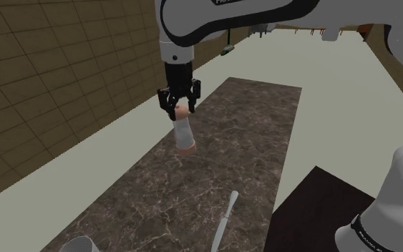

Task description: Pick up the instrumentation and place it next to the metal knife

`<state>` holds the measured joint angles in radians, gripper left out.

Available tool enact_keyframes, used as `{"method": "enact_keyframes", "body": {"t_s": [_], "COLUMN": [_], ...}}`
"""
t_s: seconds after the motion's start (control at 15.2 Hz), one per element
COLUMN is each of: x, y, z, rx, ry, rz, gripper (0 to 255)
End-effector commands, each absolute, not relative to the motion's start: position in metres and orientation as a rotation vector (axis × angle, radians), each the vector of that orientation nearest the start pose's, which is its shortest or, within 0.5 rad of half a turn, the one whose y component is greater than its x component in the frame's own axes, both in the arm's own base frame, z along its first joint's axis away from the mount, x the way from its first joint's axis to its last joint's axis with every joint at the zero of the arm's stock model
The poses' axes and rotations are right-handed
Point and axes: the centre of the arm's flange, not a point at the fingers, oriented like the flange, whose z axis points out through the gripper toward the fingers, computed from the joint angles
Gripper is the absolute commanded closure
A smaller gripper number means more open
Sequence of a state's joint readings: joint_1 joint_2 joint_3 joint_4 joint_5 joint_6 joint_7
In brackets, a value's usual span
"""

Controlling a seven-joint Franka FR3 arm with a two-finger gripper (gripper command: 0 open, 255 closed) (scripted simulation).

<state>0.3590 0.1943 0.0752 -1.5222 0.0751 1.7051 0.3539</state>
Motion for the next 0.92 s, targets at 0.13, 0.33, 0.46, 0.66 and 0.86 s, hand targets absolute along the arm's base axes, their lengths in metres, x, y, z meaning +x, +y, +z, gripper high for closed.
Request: {"method": "enact_keyframes", "body": {"t_s": [0.13, 0.33, 0.46, 0.66, 0.86], "x": [0.561, 0.561, 0.561, 0.561, 0.561], "y": [0.263, 0.263, 0.263, 0.263, 0.263], "z": [0.524, 0.509, 0.498, 0.482, 0.466], "rx": [-3.061, -3.061, -3.061, -3.061, -3.061], "ry": [-0.105, -0.105, -0.105, -0.105, -0.105], "rz": [0.067, 0.067, 0.067, 0.067, 0.067], "gripper": [255, 255, 255, 255, 255]}}
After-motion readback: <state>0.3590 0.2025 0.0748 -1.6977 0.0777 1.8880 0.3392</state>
